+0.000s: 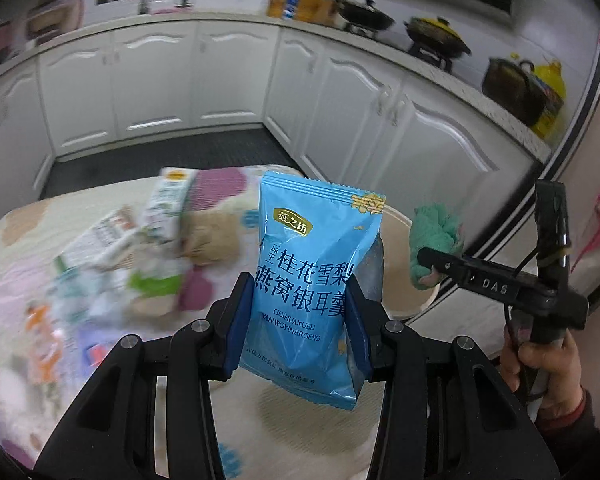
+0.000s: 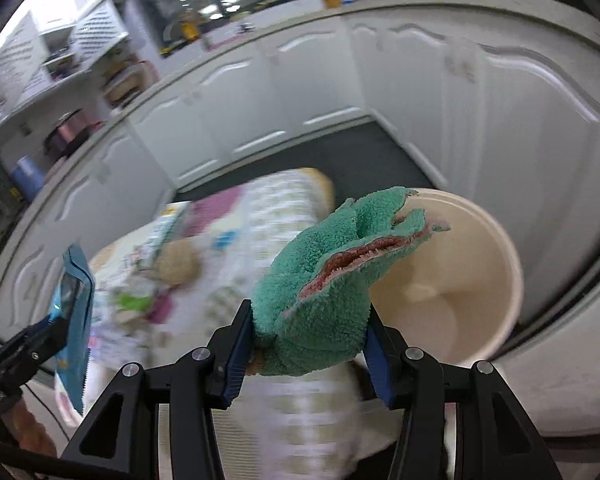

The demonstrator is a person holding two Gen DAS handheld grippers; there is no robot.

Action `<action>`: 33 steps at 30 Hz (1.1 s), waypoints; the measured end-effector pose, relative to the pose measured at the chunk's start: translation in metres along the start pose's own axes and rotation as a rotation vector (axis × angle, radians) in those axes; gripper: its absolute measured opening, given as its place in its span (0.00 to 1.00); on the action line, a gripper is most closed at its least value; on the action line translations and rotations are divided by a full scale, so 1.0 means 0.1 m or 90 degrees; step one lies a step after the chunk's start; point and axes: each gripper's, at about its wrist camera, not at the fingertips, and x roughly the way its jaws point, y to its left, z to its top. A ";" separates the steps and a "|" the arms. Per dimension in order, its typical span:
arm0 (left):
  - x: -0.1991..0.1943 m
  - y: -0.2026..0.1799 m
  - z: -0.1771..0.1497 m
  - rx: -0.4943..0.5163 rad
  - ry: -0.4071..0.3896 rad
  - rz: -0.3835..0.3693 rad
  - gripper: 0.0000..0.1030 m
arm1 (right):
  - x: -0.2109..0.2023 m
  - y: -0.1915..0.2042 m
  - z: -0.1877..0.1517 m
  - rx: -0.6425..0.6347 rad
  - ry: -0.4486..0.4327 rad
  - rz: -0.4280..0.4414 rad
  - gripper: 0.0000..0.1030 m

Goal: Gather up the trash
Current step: 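Carry the blue bag and green towel to the beige bin and release both, then move both grippers back over the table toward the white foam block and wrapper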

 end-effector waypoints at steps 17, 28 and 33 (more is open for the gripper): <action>1.36 -0.65 0.38 -0.036 0.066 -0.057 0.59 | 0.55 -0.89 0.02 0.052 0.041 -0.095 0.58; 1.35 -0.67 0.34 -0.044 0.059 -0.054 0.67 | 0.59 -0.96 -0.06 0.072 0.052 -0.085 0.72; 1.14 -0.55 0.27 -0.043 0.043 -0.008 0.67 | 0.58 -0.77 -0.13 0.047 0.053 -0.074 0.72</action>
